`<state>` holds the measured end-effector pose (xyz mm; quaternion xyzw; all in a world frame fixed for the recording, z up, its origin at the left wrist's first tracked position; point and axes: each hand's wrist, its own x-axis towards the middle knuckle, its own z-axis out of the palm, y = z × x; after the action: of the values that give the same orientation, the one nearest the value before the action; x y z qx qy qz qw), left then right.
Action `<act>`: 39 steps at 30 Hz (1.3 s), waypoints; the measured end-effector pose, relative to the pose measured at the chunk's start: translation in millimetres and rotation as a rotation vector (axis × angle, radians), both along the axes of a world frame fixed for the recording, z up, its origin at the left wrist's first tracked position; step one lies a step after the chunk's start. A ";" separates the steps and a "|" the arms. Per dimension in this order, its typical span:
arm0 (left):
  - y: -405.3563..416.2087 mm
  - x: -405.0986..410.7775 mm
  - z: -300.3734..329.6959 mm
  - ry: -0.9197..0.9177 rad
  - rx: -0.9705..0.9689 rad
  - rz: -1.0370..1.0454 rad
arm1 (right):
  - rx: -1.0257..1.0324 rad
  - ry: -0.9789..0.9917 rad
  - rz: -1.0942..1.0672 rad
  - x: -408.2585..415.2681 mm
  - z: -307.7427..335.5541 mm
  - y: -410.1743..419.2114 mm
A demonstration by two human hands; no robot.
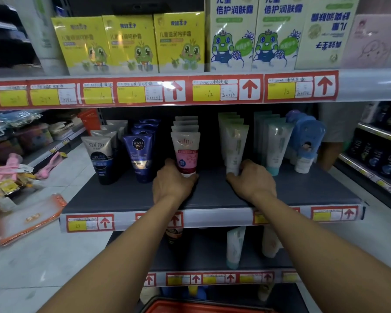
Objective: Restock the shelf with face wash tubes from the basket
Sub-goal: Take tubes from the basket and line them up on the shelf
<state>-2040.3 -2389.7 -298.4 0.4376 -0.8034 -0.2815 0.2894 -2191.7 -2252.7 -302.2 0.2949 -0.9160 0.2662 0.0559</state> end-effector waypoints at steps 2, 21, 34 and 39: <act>0.8 -0.7 -0.3 0.002 -0.011 0.006 | -0.005 -0.013 -0.007 1.4 0.3 -0.4; -2.8 -5.6 -3.7 -0.061 -0.059 0.021 | 0.030 0.039 -0.026 1.8 -3.3 -3.7; -3.5 -2.6 -6.1 -0.037 -0.055 0.008 | 0.018 0.064 -0.028 3.8 -4.2 -3.7; -3.3 -3.3 -5.7 -0.039 -0.064 0.017 | 0.018 0.075 -0.028 3.7 -5.0 -4.6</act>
<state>-2043.6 -2393.0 -304.1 0.4405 -0.8137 -0.2447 0.2897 -2188.0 -2257.3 -307.2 0.2923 -0.9196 0.2461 0.0914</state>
